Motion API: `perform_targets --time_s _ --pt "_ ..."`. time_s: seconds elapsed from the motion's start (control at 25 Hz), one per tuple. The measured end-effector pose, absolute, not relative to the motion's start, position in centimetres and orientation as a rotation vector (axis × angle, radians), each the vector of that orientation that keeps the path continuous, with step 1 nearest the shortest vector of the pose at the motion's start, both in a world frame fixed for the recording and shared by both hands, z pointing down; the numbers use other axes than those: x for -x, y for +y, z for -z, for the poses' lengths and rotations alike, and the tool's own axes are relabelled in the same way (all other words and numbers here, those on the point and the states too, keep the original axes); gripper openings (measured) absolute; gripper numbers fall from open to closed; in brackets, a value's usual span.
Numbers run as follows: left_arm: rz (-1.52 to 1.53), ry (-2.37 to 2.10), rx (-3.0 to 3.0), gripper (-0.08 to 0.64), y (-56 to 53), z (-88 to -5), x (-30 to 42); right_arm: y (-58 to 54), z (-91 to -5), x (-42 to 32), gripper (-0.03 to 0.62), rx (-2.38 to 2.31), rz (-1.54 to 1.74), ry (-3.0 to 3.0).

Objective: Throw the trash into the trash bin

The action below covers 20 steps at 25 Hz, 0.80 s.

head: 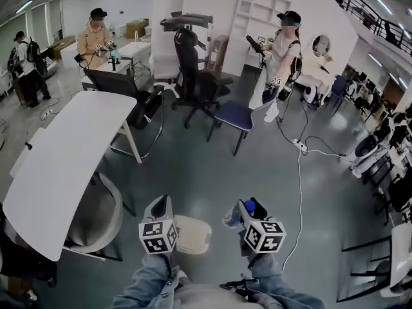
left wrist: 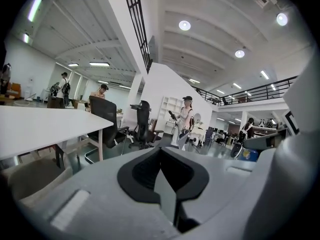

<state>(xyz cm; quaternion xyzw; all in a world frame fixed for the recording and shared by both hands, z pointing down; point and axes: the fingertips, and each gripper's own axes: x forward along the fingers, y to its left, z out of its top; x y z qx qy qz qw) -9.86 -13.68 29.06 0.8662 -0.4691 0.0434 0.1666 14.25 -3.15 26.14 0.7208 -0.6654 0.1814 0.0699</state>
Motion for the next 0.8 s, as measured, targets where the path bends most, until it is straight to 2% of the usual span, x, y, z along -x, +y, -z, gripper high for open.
perform_targets --time_s 0.28,0.8 --pt "-0.193 -1.374 -2.391 0.009 -14.8 -32.6 10.5 -6.0 -28.3 -14.8 0.198 -2.106 -0.575 -2.015" --pt "-0.287 -1.542 -2.264 0.009 -11.7 -34.2 9.7 -7.8 -29.9 -18.9 0.198 -1.899 -0.559 -2.107"
